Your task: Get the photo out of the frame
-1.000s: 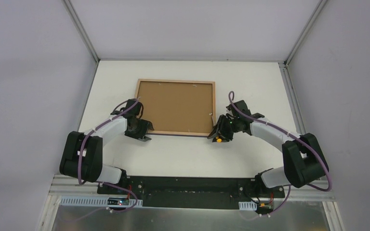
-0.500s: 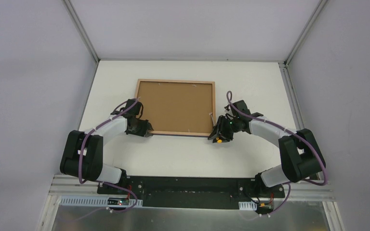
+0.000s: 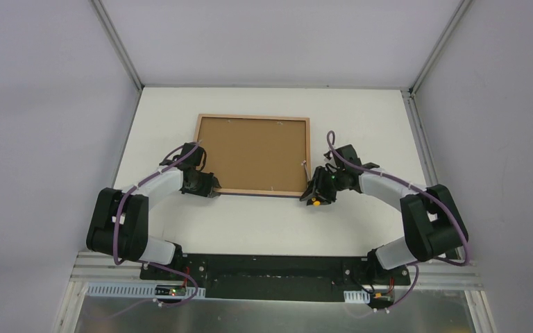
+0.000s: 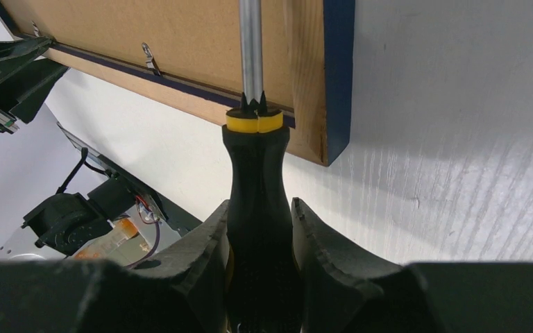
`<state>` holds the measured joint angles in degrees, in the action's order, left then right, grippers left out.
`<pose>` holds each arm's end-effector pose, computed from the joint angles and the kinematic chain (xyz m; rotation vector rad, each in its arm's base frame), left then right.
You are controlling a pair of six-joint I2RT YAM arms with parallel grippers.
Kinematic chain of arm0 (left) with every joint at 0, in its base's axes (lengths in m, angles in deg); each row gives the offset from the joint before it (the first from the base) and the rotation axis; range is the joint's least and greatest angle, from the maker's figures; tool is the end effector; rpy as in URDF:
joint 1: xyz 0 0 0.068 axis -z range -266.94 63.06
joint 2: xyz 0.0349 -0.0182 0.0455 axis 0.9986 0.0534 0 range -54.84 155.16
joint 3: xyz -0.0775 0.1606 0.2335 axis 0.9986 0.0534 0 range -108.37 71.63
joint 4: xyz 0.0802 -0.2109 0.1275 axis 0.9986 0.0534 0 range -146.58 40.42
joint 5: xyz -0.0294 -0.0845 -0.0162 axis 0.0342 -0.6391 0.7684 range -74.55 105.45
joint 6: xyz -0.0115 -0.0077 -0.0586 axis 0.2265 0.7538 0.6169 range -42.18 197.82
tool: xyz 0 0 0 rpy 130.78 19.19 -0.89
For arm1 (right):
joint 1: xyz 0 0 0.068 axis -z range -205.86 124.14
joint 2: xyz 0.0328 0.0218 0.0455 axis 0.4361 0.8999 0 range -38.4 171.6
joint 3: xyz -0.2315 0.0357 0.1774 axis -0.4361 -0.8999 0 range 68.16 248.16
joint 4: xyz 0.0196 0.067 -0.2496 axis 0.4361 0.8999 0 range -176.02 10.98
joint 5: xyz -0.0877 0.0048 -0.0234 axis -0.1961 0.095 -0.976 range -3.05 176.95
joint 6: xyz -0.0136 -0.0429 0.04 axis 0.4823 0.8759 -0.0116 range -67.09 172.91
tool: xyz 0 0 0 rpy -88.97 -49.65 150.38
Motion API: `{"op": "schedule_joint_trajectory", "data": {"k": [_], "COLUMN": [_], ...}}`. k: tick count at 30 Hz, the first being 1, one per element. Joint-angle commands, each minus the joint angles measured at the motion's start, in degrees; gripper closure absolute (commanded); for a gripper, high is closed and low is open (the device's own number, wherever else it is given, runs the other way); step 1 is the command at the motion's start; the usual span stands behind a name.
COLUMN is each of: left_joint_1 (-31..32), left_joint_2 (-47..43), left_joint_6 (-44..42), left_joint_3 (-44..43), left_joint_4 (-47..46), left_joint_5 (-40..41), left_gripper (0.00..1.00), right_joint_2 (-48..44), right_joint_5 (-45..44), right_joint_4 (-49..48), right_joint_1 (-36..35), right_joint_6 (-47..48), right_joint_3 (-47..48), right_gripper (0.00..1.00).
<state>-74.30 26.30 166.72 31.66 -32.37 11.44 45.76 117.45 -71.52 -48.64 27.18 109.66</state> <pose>0.2408 -0.0572 0.1736 -1.7564 2.2732 -0.5491 0.2410 0.1258 0.1831 -0.1455 2.6709 0.9856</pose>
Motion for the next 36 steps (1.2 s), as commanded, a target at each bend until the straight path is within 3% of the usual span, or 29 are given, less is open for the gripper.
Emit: {"op": "schedule_joint_trajectory", "data": {"k": [1,16,25,32,34,36], "left_joint_1": [0.01,0.01,0.01,2.94,5.85,10.3], "left_joint_2": [0.86,1.14,-0.6,-5.02,-7.16,-9.22], "left_joint_6": [-1.81,-5.64,-10.43,-28.22,-34.94,-43.15], "left_joint_3": [1.58,0.52,-0.38,-4.73,-6.61,-9.0], "left_joint_4": [4.92,5.76,6.12,6.08,6.05,5.68], "left_joint_5": [2.18,1.48,-0.08,-0.72,0.31,1.75], "left_gripper": [1.0,1.0,1.0,0.38,0.27,0.23], "right_joint_2": [2.61,8.13,-3.51,-11.54,-14.35,-16.96], "right_joint_5": [-0.35,8.5,-3.87,-8.14,-8.25,-8.18], "right_joint_4": [-1.43,2.79,11.81,16.94,17.2,17.14], "right_joint_1": [1.19,1.54,2.39,3.12,3.1,3.13], "right_joint_6": [1.32,8.01,4.96,7.87,7.76,7.32], "right_joint_3": [2.4,10.84,14.19,10.06,8.22,6.34], "right_gripper": [1.0,1.0,1.0,1.0,1.0,1.0]}}
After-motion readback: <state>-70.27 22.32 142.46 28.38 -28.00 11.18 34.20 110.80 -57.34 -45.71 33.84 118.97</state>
